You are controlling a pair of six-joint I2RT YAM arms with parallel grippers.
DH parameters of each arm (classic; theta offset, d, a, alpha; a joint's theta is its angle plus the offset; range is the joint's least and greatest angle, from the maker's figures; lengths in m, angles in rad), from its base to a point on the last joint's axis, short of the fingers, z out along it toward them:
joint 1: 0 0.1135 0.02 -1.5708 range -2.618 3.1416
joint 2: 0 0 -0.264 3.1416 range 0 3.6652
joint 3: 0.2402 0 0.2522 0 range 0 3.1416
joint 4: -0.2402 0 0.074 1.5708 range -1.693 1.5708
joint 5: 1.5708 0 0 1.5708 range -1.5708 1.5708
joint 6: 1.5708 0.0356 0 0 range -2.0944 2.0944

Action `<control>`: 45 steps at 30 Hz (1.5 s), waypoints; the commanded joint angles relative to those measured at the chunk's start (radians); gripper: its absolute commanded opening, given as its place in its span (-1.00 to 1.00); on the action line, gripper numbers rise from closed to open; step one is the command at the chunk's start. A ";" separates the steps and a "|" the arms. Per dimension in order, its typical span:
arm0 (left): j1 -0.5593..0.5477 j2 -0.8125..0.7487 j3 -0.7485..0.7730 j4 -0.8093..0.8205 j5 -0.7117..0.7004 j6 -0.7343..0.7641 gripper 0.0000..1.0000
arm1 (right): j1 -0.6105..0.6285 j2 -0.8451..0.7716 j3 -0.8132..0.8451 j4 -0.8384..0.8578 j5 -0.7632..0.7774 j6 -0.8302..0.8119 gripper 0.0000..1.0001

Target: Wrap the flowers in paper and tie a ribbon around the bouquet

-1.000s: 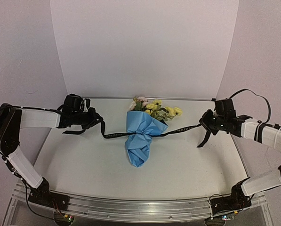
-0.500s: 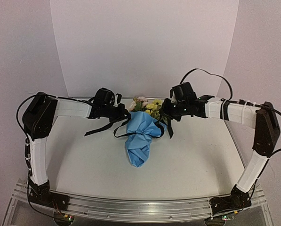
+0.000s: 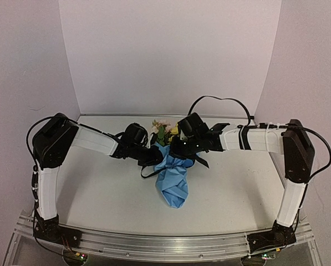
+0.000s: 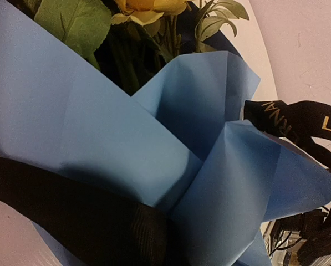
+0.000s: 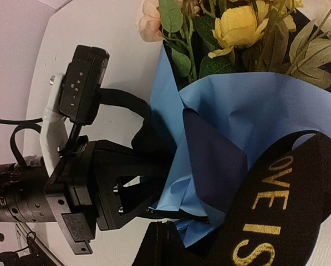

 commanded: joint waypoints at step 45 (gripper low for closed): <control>0.041 -0.622 -0.476 0.044 -0.047 -0.017 -1.00 | 0.175 -0.426 -0.147 -0.525 0.713 0.102 -0.95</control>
